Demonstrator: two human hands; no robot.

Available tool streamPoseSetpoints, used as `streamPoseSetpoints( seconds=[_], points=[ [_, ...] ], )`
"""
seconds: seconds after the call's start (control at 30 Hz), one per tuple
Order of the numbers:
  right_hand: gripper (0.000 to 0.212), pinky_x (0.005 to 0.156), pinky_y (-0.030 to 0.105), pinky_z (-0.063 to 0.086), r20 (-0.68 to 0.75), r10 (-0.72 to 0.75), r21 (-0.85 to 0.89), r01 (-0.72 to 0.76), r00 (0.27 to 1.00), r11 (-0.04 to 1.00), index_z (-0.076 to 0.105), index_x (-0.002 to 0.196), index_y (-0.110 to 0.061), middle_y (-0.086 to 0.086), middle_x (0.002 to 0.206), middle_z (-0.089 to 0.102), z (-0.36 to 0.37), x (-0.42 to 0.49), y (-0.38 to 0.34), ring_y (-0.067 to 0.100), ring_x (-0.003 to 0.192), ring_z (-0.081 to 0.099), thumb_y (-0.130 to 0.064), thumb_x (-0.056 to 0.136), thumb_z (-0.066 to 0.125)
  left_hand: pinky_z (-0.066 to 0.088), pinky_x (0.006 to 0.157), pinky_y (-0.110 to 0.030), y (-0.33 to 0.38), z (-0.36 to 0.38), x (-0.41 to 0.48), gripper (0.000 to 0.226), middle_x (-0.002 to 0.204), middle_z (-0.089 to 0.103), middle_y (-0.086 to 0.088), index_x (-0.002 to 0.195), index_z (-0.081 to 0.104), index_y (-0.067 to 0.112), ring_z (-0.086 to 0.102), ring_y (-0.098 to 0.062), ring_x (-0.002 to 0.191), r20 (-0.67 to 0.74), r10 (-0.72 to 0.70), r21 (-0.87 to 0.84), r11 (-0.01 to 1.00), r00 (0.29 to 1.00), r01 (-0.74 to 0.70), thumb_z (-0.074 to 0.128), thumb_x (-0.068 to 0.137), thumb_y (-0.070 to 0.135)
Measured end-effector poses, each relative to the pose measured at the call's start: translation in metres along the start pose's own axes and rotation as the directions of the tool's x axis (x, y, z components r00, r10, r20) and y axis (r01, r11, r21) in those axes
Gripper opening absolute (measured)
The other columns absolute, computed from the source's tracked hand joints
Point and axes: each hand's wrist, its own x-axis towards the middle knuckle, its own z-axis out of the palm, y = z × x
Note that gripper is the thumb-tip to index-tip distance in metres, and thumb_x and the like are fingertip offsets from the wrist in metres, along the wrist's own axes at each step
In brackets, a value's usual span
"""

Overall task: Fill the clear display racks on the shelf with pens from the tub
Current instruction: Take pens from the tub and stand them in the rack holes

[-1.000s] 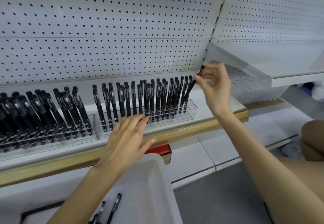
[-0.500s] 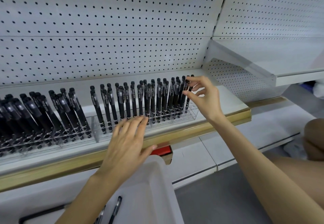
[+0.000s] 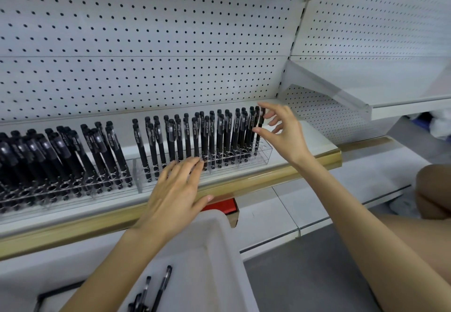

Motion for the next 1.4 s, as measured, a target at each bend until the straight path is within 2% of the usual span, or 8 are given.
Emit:
streamPoseSetpoints(
  seconds=[0.17,0.47,0.67,0.83,1.0,1.17,1.27,1.4],
  points=[
    [0.05,0.082,0.029,0.048,0.096,-0.038,-0.15,0.052,0.995,0.987,0.054,0.128,-0.029,-0.008,0.106,0.048,-0.008,-0.019,-0.02,0.01,0.091,0.051,-0.027,0.082,0.073,0.002,0.111,-0.033,0.001,-0.01,-0.023,0.07,0.153,0.028,-0.003,0.148,0.03,0.017,0.028,-0.021,0.14,-0.023,0.01,-0.068,0.998,1.0,-0.012,0.046,0.091,0.054],
    [0.042,0.096,0.034,0.045,0.354,-0.04,-0.188,0.113,0.934,0.976,0.057,0.125,-0.02,-0.006,0.112,0.043,0.02,-0.111,-0.075,0.012,0.104,0.049,-0.027,0.085,0.07,0.015,0.116,-0.034,-0.033,-0.001,-0.127,0.065,0.155,0.025,0.001,0.149,0.026,0.023,0.024,-0.019,0.141,0.173,-0.104,-0.133,0.983,0.979,0.128,0.041,0.094,0.054],
    [0.041,0.094,0.026,0.042,0.592,0.067,-0.107,-0.004,0.803,0.994,0.057,0.125,-0.023,-0.009,0.114,0.041,0.08,-0.207,-0.104,0.008,0.102,0.048,-0.032,0.086,0.068,0.035,0.105,-0.037,-0.054,0.027,-0.218,0.064,0.144,0.039,-0.003,0.142,0.04,0.015,0.039,-0.023,0.13,0.288,-0.255,-0.23,0.917,0.923,0.325,0.045,0.093,0.056],
    [0.04,0.092,0.025,0.044,0.725,0.193,-0.109,-0.167,0.661,0.98,0.057,0.123,-0.025,-0.007,0.114,0.043,0.124,-0.27,-0.114,0.01,0.099,0.05,-0.034,0.086,0.068,0.036,0.106,-0.036,-0.052,0.053,-0.269,0.067,0.142,0.035,-0.004,0.144,0.035,0.017,0.04,-0.021,0.129,0.494,-0.382,-0.338,0.744,0.781,0.577,0.051,0.09,0.054],
    [0.04,0.076,0.018,0.045,0.763,0.362,-0.196,-0.341,0.536,0.919,0.057,0.115,-0.024,-0.001,0.106,0.051,0.138,-0.302,-0.105,0.008,0.087,0.053,-0.038,0.081,0.073,0.041,0.087,-0.023,-0.041,0.074,-0.28,0.055,0.125,0.054,-0.008,0.129,0.051,0.01,0.053,-0.015,0.106,0.612,-0.471,-0.463,0.437,0.635,0.771,0.063,0.087,0.043],
    [0.041,0.08,0.022,0.044,0.804,0.471,-0.272,-0.48,0.363,0.834,0.055,0.109,-0.021,-0.002,0.099,0.056,0.138,-0.313,-0.1,0.015,0.096,0.058,-0.036,0.077,0.077,0.045,0.097,-0.032,-0.039,0.087,-0.272,0.049,0.117,0.061,-0.003,0.116,0.059,0.01,0.055,-0.019,0.111,0.698,-0.526,-0.437,0.225,0.486,0.871,0.069,0.083,0.045],
    [0.044,0.071,0.022,0.039,0.799,0.482,-0.331,-0.407,0.36,0.851,0.056,0.106,-0.017,-0.002,0.098,0.058,0.144,-0.317,-0.102,0.014,0.092,0.055,-0.036,0.075,0.079,0.048,0.096,-0.035,-0.037,0.09,-0.265,0.046,0.11,0.064,-0.003,0.106,0.064,0.012,0.058,-0.019,0.107,0.685,-0.566,-0.427,0.198,0.459,0.882,0.075,0.077,0.045],
    [0.046,0.073,0.024,0.038,0.778,0.511,-0.37,-0.392,0.365,0.842,0.057,0.107,-0.01,0.0,0.097,0.054,0.151,-0.317,-0.102,0.015,0.091,0.052,-0.034,0.075,0.079,0.049,0.089,-0.034,-0.024,0.092,-0.257,0.055,0.107,0.062,-0.002,0.106,0.064,0.013,0.058,-0.02,0.102,0.637,-0.609,-0.317,0.35,0.472,0.881,0.074,0.072,0.055]
  ],
)
